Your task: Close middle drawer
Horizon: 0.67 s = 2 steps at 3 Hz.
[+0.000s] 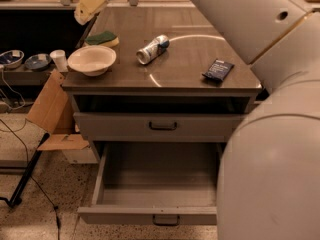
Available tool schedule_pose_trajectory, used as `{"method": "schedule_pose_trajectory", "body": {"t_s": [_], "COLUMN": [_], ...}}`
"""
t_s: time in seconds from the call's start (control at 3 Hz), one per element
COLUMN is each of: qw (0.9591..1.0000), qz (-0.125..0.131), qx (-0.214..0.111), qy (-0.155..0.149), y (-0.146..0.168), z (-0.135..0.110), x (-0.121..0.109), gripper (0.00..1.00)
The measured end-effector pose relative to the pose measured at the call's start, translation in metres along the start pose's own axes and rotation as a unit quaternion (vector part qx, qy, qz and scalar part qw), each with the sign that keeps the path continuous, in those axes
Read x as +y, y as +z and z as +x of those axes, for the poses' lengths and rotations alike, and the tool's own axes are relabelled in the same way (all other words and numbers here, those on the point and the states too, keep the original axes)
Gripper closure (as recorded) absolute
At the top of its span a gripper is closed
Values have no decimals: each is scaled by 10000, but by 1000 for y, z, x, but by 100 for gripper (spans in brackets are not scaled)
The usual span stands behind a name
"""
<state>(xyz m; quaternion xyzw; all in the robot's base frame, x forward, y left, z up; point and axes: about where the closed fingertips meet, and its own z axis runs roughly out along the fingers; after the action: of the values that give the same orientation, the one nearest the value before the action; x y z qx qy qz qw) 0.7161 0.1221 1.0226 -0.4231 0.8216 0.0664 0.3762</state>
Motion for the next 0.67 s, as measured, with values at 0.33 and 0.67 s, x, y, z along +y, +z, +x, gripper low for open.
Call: {"method": "schedule_pose_trajectory", "body": {"t_s": [0.33,0.67], "qw": [9915,9915], "qz": [-359,-359], "qx": [-107,-107], "qy": [1248,1248], "y": [19,19], "z": [-4,-4], "x": [-2,-2], "gripper": [0,0]}}
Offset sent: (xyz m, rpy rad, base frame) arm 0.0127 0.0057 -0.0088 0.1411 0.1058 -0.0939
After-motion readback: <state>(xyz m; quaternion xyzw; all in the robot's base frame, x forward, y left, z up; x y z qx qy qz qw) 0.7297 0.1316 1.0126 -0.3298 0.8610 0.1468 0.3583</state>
